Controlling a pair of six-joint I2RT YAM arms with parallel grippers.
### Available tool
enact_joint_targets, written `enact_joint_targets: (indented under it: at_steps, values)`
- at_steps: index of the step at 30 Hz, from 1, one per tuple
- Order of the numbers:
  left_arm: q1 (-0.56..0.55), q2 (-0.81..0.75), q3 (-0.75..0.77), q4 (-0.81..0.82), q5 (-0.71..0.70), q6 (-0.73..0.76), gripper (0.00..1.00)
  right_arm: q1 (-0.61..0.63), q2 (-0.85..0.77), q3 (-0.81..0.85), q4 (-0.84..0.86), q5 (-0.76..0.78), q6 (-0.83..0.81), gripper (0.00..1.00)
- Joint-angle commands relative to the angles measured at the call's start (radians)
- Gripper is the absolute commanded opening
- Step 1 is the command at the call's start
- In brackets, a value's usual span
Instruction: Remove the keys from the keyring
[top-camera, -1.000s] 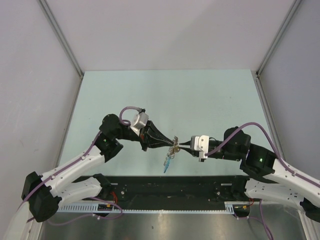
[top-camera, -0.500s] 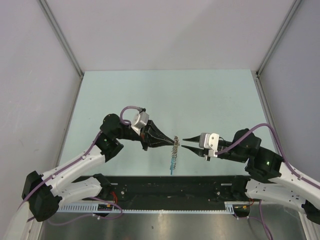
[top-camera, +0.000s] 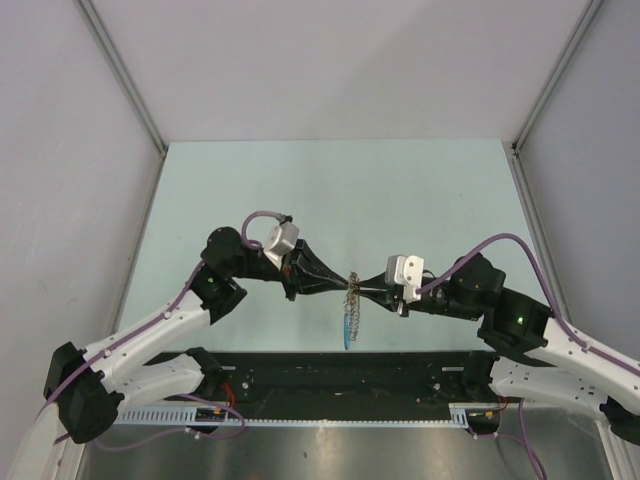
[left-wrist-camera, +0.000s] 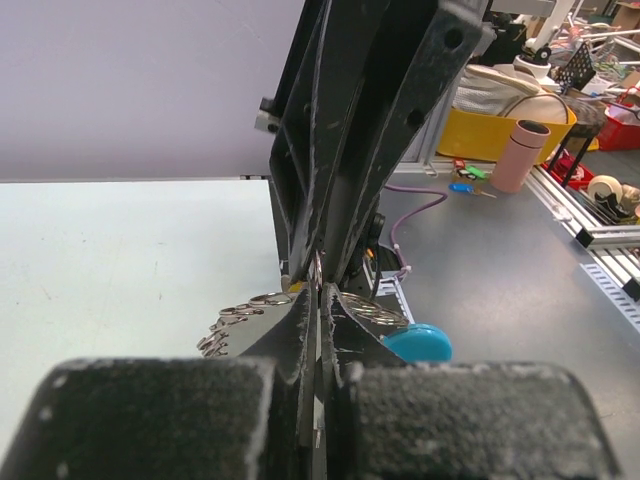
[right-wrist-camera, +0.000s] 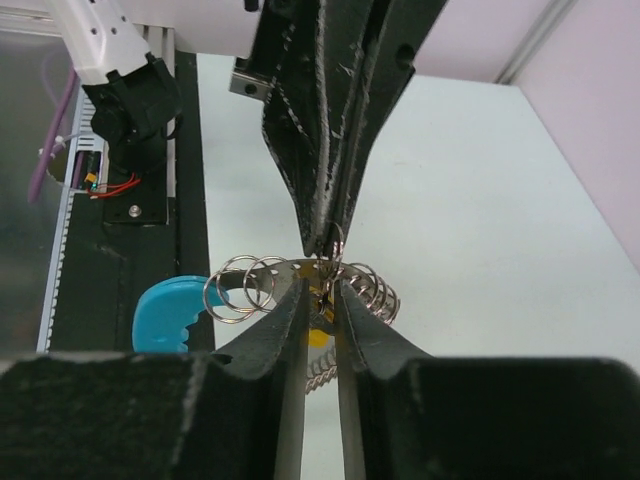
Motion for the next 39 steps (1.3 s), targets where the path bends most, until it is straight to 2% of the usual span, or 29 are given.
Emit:
enact_joint_targets:
  at_steps: [1,8,10,13,16,23,26,29,33,39]
  values:
    - [0.002,-0.031,0.046,0.064,-0.019,-0.009,0.00,0.006,-0.011,-0.027,0.056,0.046,0.061,0.18]
    - [0.002,-0.025,0.056,0.069,-0.046,-0.009,0.00,0.011,-0.032,-0.050,0.075,0.080,0.073,0.19]
    - [0.002,-0.016,0.064,0.072,-0.043,-0.010,0.00,0.012,-0.028,-0.052,0.079,0.076,0.072,0.13]
    - [0.002,-0.010,0.066,0.078,-0.047,-0.015,0.00,0.014,-0.014,-0.053,0.086,0.074,0.078,0.11]
    - [0.002,-0.009,0.061,0.075,-0.047,-0.016,0.00,0.014,-0.018,-0.052,0.101,0.095,0.093,0.16]
    - [0.002,-0.019,0.055,0.072,-0.021,-0.041,0.00,0.014,-0.078,0.006,0.098,0.137,0.211,0.36]
    - [0.002,-0.028,0.041,0.076,-0.039,-0.052,0.00,0.014,-0.075,0.014,0.105,0.164,0.304,0.37]
    - [0.004,-0.028,0.037,0.147,-0.046,-0.110,0.00,0.014,-0.061,0.023,0.128,0.154,0.342,0.37]
    - [0.004,-0.037,0.035,0.222,-0.050,-0.199,0.00,0.014,-0.049,0.025,0.190,0.169,0.412,0.33]
    - [0.004,-0.046,0.049,0.205,-0.041,-0.197,0.00,0.011,-0.015,0.029,0.237,0.117,0.389,0.31]
